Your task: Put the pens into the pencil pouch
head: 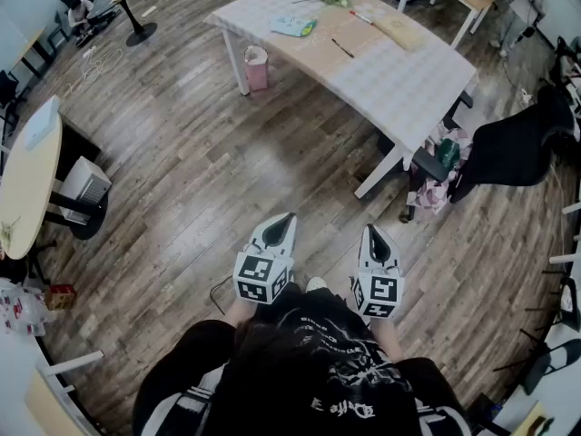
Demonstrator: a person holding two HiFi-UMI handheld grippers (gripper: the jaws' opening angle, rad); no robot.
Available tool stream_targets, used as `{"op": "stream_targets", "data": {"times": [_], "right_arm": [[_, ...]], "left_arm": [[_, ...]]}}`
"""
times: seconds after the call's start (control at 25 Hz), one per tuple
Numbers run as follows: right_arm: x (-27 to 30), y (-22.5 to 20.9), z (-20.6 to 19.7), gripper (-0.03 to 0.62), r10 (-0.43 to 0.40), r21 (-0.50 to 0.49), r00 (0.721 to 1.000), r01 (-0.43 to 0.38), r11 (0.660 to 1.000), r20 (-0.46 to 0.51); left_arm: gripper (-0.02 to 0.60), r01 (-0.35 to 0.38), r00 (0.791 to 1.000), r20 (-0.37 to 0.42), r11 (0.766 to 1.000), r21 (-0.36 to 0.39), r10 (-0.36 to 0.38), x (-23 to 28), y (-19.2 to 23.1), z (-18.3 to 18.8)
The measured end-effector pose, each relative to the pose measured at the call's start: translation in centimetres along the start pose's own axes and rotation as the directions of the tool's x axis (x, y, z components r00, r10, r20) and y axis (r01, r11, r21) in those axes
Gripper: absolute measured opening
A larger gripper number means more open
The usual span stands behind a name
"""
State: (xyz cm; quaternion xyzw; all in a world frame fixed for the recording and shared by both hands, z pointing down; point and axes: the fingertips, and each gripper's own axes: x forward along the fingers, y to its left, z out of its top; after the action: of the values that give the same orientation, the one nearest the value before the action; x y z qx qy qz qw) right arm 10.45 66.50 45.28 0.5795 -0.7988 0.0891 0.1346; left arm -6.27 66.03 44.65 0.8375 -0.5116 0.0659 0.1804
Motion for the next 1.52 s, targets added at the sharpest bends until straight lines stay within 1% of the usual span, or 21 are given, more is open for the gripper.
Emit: {"op": "stream_targets", "data": {"times": [0.28,0.48,0.64,0.68,0.72,0.76,0.8,0.84,0.88,0.92,0.96,1.12,1.28,1.52], "right_arm": [[0.0,0.1,-0.3,0.006,-0.01,0.008,1.0,0.01,1.0,-0.001],[-0.4,-1.2,0.0,0.008,-0.04,0.015,0.999,0.039,0.999,0.03],[-0.6,-2.0,-0.3,0.011,-0.05,0.032,0.998,0.049,0.998,0.035],[-0.6,-2.1,-0.5,0.027,-0.045,0.038,0.998,0.044,0.998,0.031],[-0.7,-2.2,-0.6,0.078,-0.038,0.047,0.999,0.037,0.998,0.027],[-0.8,-2.2,-0.7,0.109,-0.033,0.054,0.999,0.031,0.998,0.026],[-1.0,-2.4,-0.8,0.118,-0.031,0.059,0.999,0.029,0.998,0.026],[-1.2,-2.6,-0.8,0.126,-0.031,0.062,0.999,0.029,0.998,0.026],[-1.3,-2.8,-0.9,0.143,-0.03,0.064,0.999,0.029,0.998,0.027],[-1.4,-3.0,-0.9,0.165,-0.03,0.068,0.999,0.028,0.997,0.029],[-1.5,-3.2,-0.9,0.189,-0.028,0.076,0.999,0.026,0.997,0.032],[-1.4,-3.4,-0.5,0.205,-0.025,0.095,0.999,0.021,0.995,0.045],[-0.5,-2.3,-0.2,0.21,-0.022,0.077,0.999,0.019,0.997,0.04],[1.6,-0.4,0.3,0.219,-0.033,0.055,0.999,0.031,0.998,0.041]], "left_arm": [[0.02,-0.012,1.0,0.009,1.0,-0.003,0.012,-0.1,1.0,0.2],[0.02,-0.005,1.0,0.027,1.0,-0.007,0.005,0.4,0.3,0.7],[0.021,0.008,0.999,0.035,0.999,-0.033,-0.006,0.5,0.4,0.7],[0.021,0.012,0.999,0.037,0.999,-0.039,-0.011,0.5,0.4,0.6],[0.023,0.017,0.999,0.04,0.999,-0.046,-0.015,0.4,0.4,0.6],[0.025,0.022,0.999,0.045,0.998,-0.052,-0.02,0.4,0.4,0.7],[0.033,0.026,0.998,0.049,0.998,-0.058,-0.024,0.4,0.4,0.7],[0.061,0.029,0.998,0.053,0.998,-0.062,-0.026,0.4,0.5,0.8],[0.106,0.03,0.998,0.055,0.997,-0.065,-0.027,0.4,0.5,0.8],[0.133,0.029,0.998,0.054,0.997,-0.066,-0.026,0.4,0.6,0.7],[0.148,0.027,0.998,0.049,0.997,-0.066,-0.024,0.4,0.7,0.7],[0.236,0.04,0.999,0.027,0.997,-0.059,-0.038,0.4,1.3,0.7],[0.236,0.051,0.998,0.028,0.997,-0.055,-0.049,0.5,2.2,1.0],[0.236,0.104,0.994,0.03,0.994,-0.024,-0.104,1.5,3.7,1.8]]}}
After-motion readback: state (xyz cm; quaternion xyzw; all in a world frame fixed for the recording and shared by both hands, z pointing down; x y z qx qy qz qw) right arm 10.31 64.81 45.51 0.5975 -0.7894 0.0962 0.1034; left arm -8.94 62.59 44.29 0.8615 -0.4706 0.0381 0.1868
